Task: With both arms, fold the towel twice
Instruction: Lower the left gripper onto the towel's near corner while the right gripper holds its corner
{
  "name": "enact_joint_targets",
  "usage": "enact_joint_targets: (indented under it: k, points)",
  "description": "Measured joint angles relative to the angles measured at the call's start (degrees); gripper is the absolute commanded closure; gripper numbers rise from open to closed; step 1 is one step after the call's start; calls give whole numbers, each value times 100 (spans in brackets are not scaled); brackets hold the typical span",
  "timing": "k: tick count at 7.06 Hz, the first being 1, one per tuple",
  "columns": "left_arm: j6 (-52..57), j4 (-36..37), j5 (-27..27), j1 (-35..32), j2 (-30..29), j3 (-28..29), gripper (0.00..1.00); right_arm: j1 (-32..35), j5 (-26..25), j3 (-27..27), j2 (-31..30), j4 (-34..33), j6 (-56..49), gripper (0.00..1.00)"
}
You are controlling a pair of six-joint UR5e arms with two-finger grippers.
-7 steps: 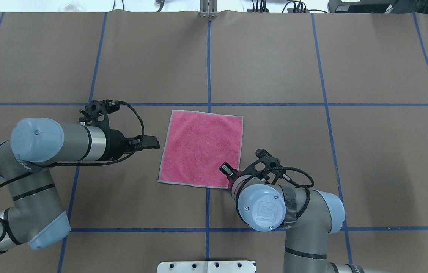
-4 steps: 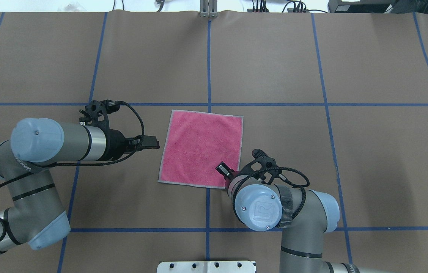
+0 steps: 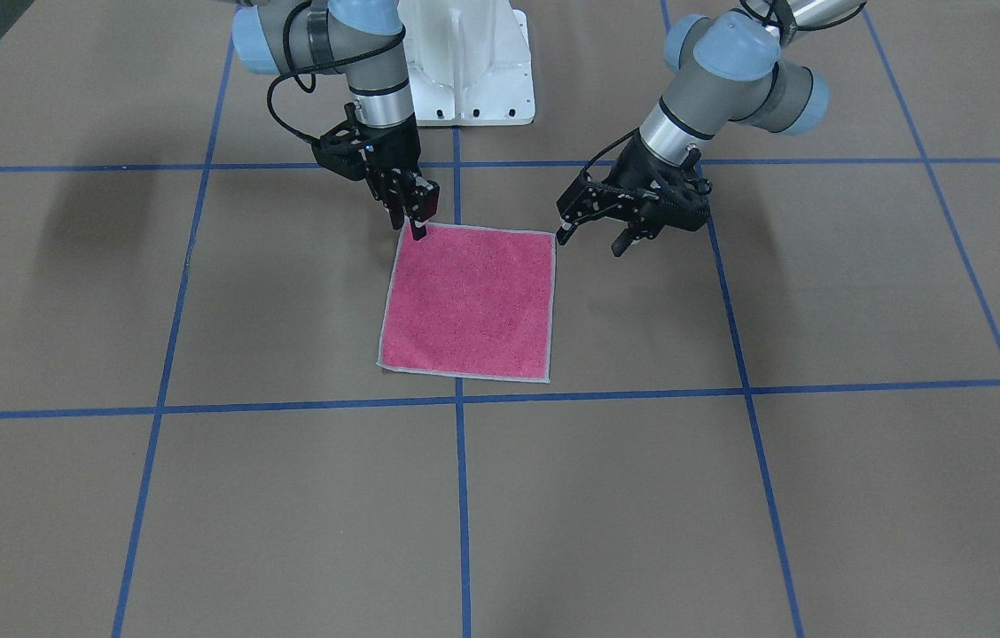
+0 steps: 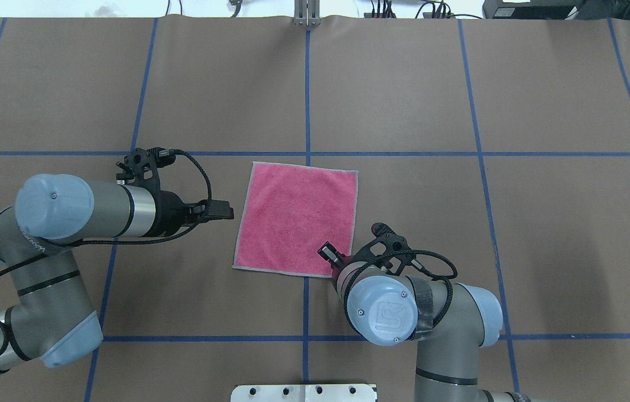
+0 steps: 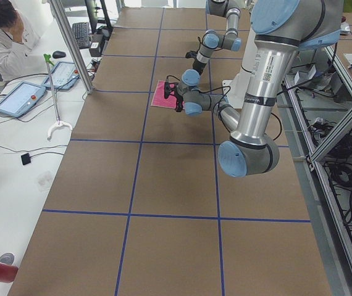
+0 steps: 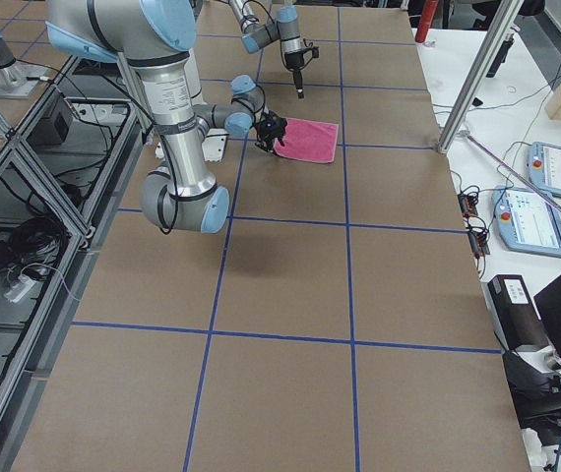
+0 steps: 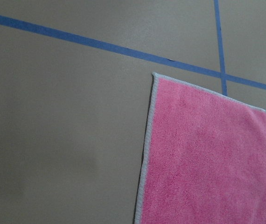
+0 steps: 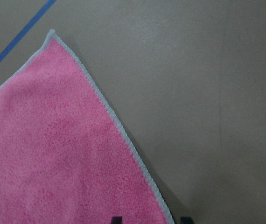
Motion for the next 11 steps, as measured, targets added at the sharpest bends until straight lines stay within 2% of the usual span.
enact_joint_targets:
  k: [3, 4, 5, 7, 9, 11]
  points:
    - [0, 0, 0, 0, 12, 0, 0, -91, -67, 61, -14, -13, 10, 62]
    - [0, 0, 0, 0, 11, 0, 0, -104, -89, 63, -22, -14, 11, 72]
    - [0, 0, 0, 0, 4, 3, 0, -108, -112, 64, -25, -14, 11, 99]
    - [-2, 0, -2, 6, -12, 17, 2, -107, -143, 73, -27, -14, 25, 100]
    - [-85, 0, 50, 102, -15, 38, 17, -77, -168, 173, -26, -14, 62, 100]
    - [-300, 0, 319, 389, -31, 53, 21, 0, -190, 262, -23, -14, 69, 100]
